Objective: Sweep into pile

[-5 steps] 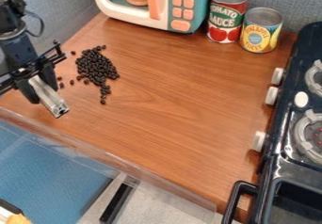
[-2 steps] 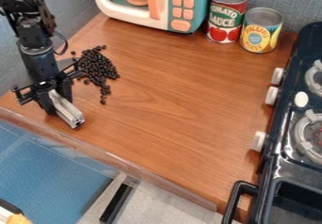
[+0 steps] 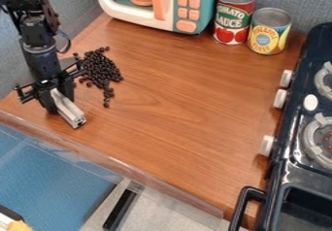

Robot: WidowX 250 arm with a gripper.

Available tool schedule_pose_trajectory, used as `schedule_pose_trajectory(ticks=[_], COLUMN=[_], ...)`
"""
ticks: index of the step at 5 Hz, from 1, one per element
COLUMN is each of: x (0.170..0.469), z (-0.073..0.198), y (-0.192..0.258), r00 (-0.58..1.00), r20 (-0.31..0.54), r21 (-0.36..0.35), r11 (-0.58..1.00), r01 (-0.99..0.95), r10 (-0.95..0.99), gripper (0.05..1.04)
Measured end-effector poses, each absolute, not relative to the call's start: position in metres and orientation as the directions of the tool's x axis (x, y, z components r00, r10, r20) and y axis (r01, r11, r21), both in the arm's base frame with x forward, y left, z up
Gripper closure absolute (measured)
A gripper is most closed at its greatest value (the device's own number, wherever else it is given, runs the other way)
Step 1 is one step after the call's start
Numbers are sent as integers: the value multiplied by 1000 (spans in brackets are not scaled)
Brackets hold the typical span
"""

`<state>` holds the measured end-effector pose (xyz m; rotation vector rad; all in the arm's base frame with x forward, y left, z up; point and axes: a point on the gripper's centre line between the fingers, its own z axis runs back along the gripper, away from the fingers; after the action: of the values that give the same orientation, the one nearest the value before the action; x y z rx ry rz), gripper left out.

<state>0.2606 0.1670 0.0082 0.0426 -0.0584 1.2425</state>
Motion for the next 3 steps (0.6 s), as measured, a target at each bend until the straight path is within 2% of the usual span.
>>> schedule_pose_trajectory(ticks=[3], x=[279], z=[9], y=[171], r00=[343], r20=[49], r21=[-5], r11=[344], r01=[-939], r10=[938], gripper=[701])
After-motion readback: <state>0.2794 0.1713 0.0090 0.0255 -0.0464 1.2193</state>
